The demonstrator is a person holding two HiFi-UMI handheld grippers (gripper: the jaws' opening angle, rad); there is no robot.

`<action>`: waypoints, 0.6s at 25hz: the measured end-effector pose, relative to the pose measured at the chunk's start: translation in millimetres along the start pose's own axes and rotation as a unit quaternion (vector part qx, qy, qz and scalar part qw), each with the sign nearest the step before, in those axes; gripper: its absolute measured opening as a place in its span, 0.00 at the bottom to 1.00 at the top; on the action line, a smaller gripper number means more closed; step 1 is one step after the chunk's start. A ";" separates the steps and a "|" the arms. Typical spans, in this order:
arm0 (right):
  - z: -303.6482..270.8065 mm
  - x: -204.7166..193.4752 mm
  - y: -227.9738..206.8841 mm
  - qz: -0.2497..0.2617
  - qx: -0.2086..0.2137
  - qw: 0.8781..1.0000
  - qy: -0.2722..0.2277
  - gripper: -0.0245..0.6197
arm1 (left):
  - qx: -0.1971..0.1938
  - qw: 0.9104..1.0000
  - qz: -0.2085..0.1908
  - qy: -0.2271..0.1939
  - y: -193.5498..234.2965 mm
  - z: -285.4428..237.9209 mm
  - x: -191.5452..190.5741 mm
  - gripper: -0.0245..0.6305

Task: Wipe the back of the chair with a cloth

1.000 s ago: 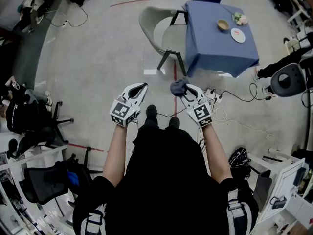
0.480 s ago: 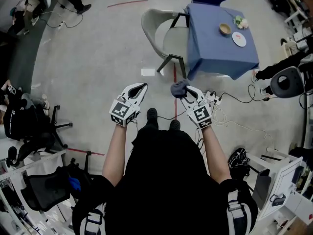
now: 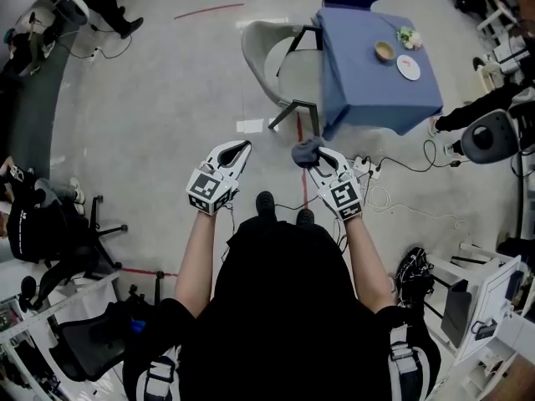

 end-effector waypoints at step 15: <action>-43.2 -3.4 6.7 -0.002 -0.055 0.998 0.019 0.25 | -0.047 0.999 0.008 -0.001 62.7 -0.8 -4.9 0.07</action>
Point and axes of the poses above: the fingertips, and each gripper's own axes: z backward along the fingers, y to its left, x out of its top, the point moved 4 cm from there along z, backward along the fingers, and after that the axes turned 15 degrees about -y, right-handed, at the moved point
